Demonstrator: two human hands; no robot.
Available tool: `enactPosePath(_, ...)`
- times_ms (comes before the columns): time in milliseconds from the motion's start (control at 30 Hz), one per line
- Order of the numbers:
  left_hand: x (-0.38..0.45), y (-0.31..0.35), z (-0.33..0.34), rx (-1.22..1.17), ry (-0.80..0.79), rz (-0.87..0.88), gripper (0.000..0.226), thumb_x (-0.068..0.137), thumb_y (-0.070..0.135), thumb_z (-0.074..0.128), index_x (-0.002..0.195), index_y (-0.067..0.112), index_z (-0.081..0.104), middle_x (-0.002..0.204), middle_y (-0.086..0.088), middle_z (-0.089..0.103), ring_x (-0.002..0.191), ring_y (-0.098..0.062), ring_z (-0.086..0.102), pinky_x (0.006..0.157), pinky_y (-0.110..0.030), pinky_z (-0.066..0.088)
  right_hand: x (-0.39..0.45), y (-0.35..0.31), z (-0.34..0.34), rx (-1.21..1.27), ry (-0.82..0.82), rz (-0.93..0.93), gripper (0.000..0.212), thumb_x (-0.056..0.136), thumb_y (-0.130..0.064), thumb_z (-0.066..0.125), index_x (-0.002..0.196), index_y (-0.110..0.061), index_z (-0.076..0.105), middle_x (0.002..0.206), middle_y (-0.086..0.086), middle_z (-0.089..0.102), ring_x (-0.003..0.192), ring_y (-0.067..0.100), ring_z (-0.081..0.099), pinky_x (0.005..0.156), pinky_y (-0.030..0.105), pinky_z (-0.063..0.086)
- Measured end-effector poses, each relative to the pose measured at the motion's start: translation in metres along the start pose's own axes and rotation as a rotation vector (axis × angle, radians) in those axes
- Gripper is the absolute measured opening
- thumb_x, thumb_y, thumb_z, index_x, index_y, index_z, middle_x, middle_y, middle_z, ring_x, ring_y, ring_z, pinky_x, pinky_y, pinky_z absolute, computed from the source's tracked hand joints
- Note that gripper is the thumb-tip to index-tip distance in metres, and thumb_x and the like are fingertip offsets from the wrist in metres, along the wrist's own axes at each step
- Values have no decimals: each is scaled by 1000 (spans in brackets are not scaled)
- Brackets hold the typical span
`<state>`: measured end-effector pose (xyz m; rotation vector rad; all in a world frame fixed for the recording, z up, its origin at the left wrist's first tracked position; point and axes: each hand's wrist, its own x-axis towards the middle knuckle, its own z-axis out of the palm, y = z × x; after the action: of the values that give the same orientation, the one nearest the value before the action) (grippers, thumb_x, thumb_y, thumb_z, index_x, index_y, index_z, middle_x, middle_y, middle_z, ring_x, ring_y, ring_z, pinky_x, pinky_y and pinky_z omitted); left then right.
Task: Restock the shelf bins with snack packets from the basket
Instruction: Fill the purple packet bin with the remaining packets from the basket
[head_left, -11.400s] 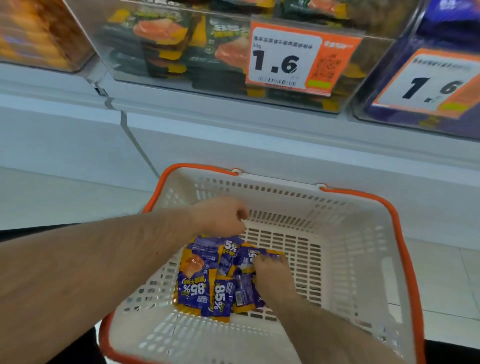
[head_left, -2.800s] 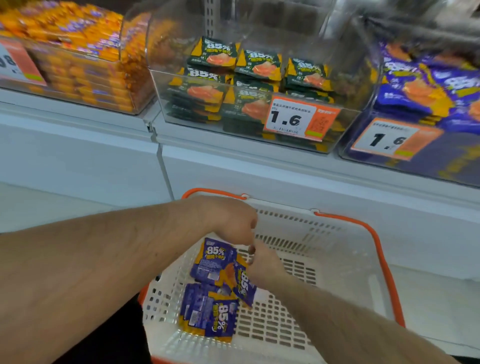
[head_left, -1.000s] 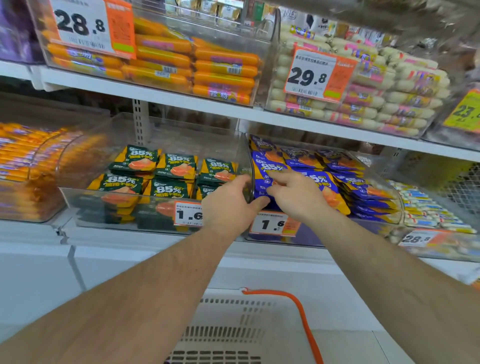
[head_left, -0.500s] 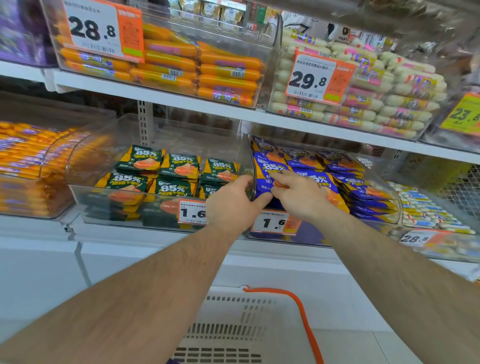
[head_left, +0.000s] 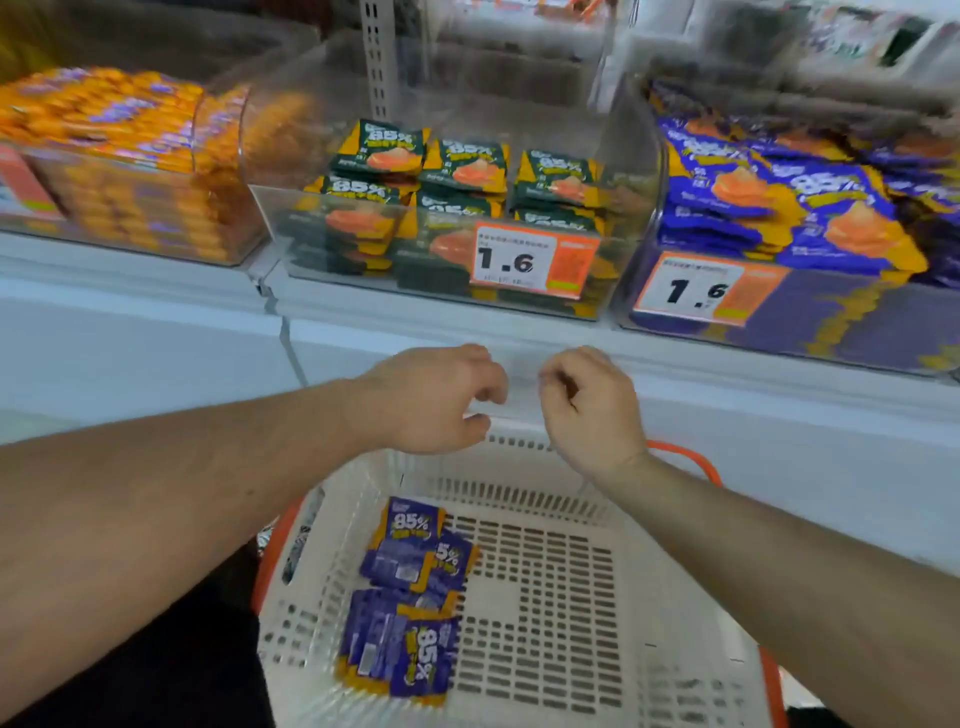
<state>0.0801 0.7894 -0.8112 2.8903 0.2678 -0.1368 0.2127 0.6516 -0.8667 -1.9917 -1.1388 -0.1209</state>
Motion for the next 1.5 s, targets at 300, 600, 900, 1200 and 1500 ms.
enactPosePath(300, -20, -29, 47, -127, -438, -191, 45, 97, 35, 51, 141, 26, 44, 144, 4, 44, 123, -15, 48, 102, -32, 41, -117, 34, 186, 301, -743, 1320, 24, 96, -13, 54, 118, -8, 62, 63, 4, 40, 54, 18, 35, 64, 34, 35)
enactPosePath(600, -28, -52, 62, -200, -502, -312, 43, 96, 38, 53, 137, 28, 45, 144, 0, 41, 119, -20, 50, 91, -30, 40, -160, 43, 257, 614, -454, 1724, 79, 80, -25, 77, 145, -8, 37, 135, 10, 52, 103, 28, 57, 87, 47, 54)
enactPosePath(900, -31, -58, 57, -285, -482, -406, 45, 95, 34, 54, 139, 24, 46, 145, 1, 43, 127, -18, 47, 101, -29, 40, -138, 30, 231, 405, -567, 1360, 12, 90, -4, 54, 87, -15, 57, 69, 6, 48, 59, 22, 48, 56, 29, 41)
enactPosePath(1200, -14, -24, 38, -777, -423, -719, 50, 96, 49, 49, 134, 15, 46, 113, -8, 61, 87, -23, 70, 80, -38, 59, -86, -4, 81, -113, -346, 347, 22, 83, -14, 55, 62, -14, 48, 54, -4, 37, 55, 19, 39, 55, 31, 23)
enactPosePath(1500, 6, 57, 8, -1403, 96, -539, 21, 87, -3, 60, 96, 13, 71, 95, -14, 75, 79, -22, 70, 76, -37, 59, -67, -25, -34, -299, -29, -243, 29, 69, -32, 56, 91, -21, 72, 96, -1, 64, 90, 22, 61, 87, 34, 39)
